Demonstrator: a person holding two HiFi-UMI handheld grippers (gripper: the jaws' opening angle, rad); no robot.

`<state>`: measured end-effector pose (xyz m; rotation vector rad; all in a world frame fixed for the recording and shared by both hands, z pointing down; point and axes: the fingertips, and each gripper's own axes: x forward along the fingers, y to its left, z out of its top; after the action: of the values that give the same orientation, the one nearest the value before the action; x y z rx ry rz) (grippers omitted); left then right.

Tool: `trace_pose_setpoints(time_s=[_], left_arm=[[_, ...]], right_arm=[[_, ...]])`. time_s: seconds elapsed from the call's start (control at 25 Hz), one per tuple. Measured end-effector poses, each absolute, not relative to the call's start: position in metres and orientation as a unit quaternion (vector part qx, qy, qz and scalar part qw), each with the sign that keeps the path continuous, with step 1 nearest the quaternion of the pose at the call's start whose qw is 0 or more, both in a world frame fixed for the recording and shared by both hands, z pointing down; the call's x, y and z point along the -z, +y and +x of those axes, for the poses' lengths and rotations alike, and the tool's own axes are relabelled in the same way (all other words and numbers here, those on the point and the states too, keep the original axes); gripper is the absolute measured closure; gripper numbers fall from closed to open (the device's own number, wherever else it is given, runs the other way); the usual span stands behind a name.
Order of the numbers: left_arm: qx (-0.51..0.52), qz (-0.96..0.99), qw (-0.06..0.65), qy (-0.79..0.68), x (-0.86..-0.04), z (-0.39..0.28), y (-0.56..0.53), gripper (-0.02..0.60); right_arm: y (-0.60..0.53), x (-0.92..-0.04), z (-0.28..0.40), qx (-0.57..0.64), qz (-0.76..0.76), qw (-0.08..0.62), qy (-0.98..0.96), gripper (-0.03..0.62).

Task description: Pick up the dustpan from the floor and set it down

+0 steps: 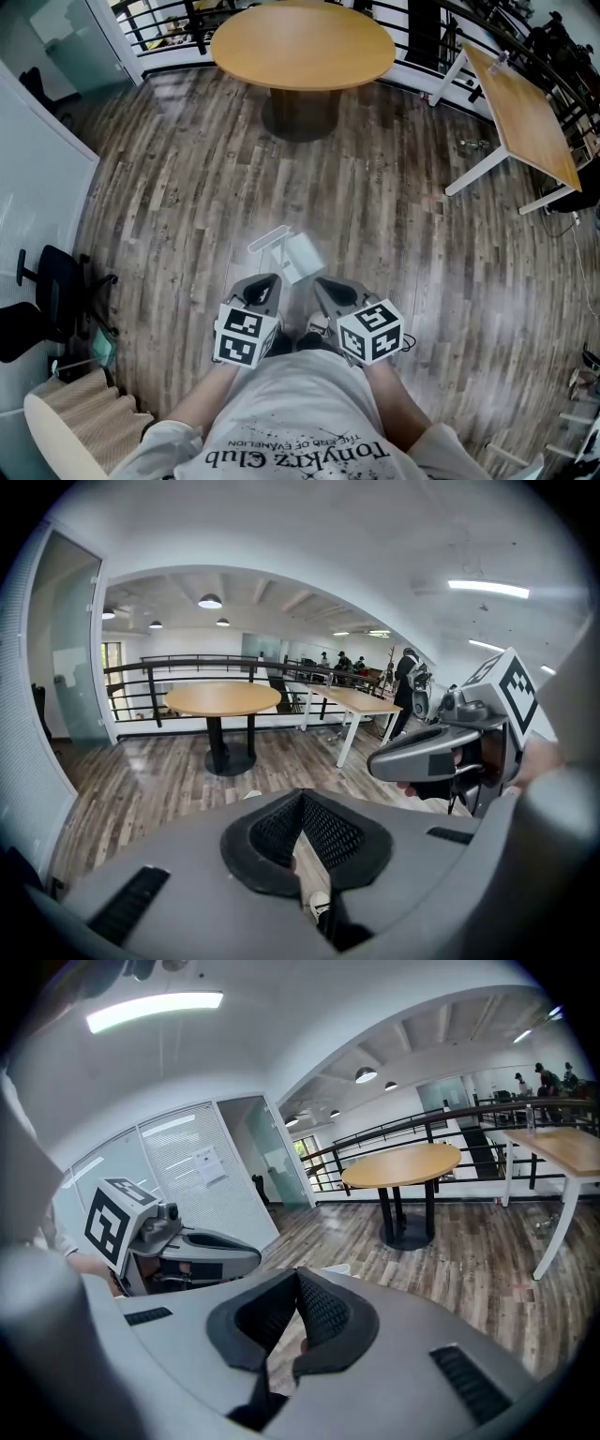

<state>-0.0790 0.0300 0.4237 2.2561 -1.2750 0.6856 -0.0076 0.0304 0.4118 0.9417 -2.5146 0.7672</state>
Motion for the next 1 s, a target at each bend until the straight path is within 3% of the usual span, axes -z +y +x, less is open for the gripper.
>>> trace_pose_setpoints(time_s=[1.0], left_arm=[[-0.260, 0.832, 0.230, -0.433, -0.4296, -0.0719, 0.0314, 0.558]], right_arm=[[0.0303, -0.4133, -0.0126, -0.269, 0.323, 0.179, -0.890, 0.572]])
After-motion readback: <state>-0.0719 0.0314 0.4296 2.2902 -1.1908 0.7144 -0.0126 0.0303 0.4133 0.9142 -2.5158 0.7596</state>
